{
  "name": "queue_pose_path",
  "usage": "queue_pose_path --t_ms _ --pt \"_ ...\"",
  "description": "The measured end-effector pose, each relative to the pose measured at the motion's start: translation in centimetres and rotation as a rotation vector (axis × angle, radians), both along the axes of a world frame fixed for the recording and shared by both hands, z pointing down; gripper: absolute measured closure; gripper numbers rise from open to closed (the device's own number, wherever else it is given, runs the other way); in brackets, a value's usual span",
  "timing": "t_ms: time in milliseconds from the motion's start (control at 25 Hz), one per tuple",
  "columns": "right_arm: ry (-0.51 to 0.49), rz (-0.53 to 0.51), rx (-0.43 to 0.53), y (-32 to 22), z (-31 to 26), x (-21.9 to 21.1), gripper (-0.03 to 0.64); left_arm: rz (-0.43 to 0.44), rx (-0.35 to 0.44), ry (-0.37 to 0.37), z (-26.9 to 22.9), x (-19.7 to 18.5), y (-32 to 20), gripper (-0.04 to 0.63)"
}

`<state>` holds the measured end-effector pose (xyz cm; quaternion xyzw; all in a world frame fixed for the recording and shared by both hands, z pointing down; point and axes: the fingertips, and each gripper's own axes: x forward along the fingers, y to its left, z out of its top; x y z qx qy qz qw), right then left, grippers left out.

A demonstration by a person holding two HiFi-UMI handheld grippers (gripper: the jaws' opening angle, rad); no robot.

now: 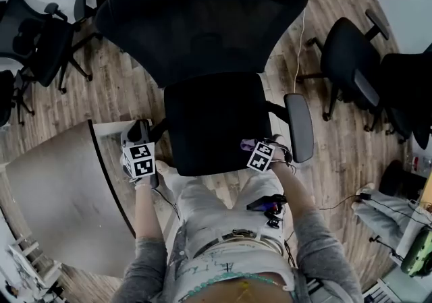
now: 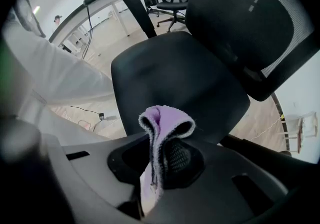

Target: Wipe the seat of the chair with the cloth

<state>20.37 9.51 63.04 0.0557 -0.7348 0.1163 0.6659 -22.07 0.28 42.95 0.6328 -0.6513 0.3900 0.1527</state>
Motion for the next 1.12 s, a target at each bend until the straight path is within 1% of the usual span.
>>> queue_pose_path --t_ms 200,320,400,600,680,800,920,1000,1120 --pt "-0.089 0.072 0.011 -2.2 -2.5 -2.1 0.569 -0.003 0.002 -0.008 0.0 0.0 -0.3 0.588" --pt "-0.141 0.093 0.033 -3.5 -4.1 -3.5 0.569 -0.018 0.017 0.019 -0.1 -0.3 -0.6 0.588" --pt "-0.167 0.102 0.046 -4.5 -5.4 -4.2 0.569 -0.033 0.012 0.044 -0.2 -0.5 -0.4 0.588" --pt "-0.283 0.172 0.069 -6.6 -9.1 -6.4 0.569 -0.047 0.0 0.061 -0.1 -0.4 -0.2 0.588" --pt "-0.336 0.191 0.08 -7.2 -10.5 -7.0 0.569 -0.049 0.001 0.055 -0.1 -0.2 -0.3 0.588" --pt "-0.386 0.189 0.112 -8.3 -12.8 -7.4 0.569 -0.038 0.005 0.019 -0.2 0.0 -0.8 0.588" --pt "-0.427 0.171 0.14 -8.7 -14.7 -7.6 0.569 0.014 0.003 0.013 -0.5 1.8 -0.6 0.588" --pt "-0.46 0.164 0.166 -9.2 -16.2 -7.4 0.569 0.062 0.022 0.016 -1.3 3.8 -0.6 0.588" --pt "-0.534 0.19 0.224 -10.7 -19.4 -6.8 0.569 0.101 0.059 0.064 -3.3 7.0 -0.7 0.588"
